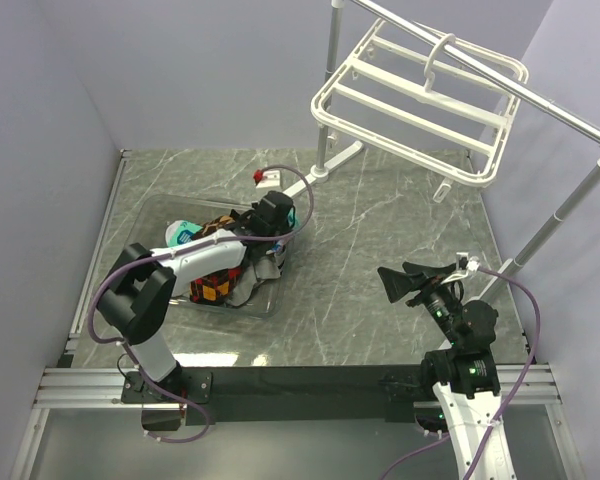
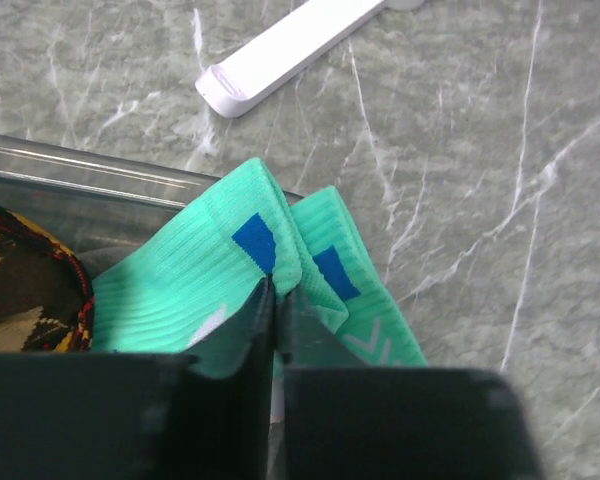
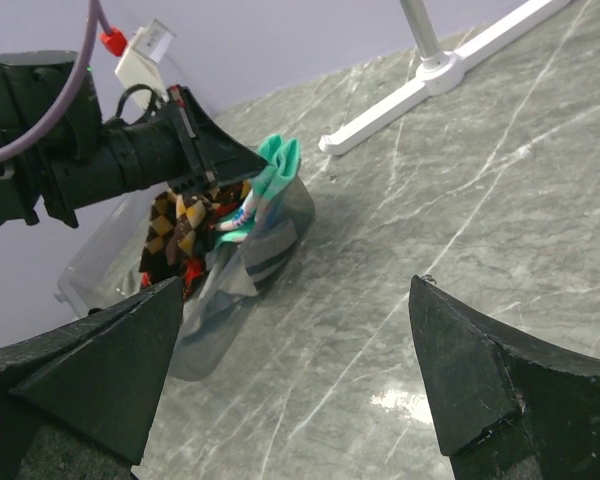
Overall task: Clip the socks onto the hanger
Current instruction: Pick up the sock from the bin.
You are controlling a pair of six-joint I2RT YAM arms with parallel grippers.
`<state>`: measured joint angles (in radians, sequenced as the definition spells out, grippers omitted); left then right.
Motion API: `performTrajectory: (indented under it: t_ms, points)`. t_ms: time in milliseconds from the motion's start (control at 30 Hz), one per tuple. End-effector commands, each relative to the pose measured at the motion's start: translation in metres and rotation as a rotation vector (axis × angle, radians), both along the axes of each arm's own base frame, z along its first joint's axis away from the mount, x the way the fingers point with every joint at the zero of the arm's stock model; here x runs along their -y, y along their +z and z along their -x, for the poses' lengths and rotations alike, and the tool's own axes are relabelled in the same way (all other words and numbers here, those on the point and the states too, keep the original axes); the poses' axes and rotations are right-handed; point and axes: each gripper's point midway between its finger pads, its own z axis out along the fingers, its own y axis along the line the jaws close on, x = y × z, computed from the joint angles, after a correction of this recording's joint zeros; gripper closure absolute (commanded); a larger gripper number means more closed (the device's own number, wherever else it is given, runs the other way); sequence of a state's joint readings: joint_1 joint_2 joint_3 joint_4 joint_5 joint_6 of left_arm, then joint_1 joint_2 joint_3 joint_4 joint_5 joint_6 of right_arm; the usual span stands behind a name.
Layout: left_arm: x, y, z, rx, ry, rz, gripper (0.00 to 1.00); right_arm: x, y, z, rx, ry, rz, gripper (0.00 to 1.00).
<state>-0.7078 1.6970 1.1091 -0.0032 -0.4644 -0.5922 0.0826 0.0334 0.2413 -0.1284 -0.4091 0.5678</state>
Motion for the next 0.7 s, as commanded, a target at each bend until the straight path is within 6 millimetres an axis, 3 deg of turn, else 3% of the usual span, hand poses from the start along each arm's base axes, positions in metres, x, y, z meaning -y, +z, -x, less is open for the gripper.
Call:
performTrajectory:
  t_ms: [0, 67, 167, 233, 267, 300, 333, 367, 667]
  points:
    - [-0.003, 0.025, -0.006, 0.053, 0.017, 0.081, 0.99, -0.001, 0.008, 0.000, 0.024, 0.008, 0.026, 0.00]
    - [-0.009, 0.028, -0.003, 0.066, 0.024, 0.100, 1.00, -0.004, 0.008, 0.001, 0.025, 0.031, 0.021, 0.01]
    - [-0.024, 0.066, 0.010, 0.137, 0.031, 0.164, 0.99, -0.017, 0.019, 0.003, 0.068, 0.111, 0.010, 0.00]
    - [-0.032, 0.072, 0.021, 0.151, 0.016, 0.193, 1.00, -0.019, 0.019, -0.001, 0.058, 0.128, 0.003, 0.00]
    - [-0.036, 0.094, 0.029, 0.196, 0.001, 0.231, 0.99, -0.020, 0.022, -0.003, 0.069, 0.131, 0.002, 0.00]
    - [-0.038, 0.104, 0.034, 0.222, -0.010, 0.256, 0.99, -0.021, 0.023, -0.003, 0.071, 0.138, 0.002, 0.00]
    - [-0.039, 0.101, 0.042, 0.217, -0.036, 0.263, 1.00, -0.022, 0.022, -0.006, 0.065, 0.140, 0.003, 0.00]
    - [-0.042, 0.120, 0.050, 0.257, -0.051, 0.296, 0.99, -0.023, 0.026, -0.007, 0.084, 0.145, 0.001, 0.00]
    - [-0.047, 0.156, 0.096, 0.362, -0.189, 0.425, 0.99, -0.041, 0.031, -0.006, 0.202, 0.186, 0.060, 0.04]
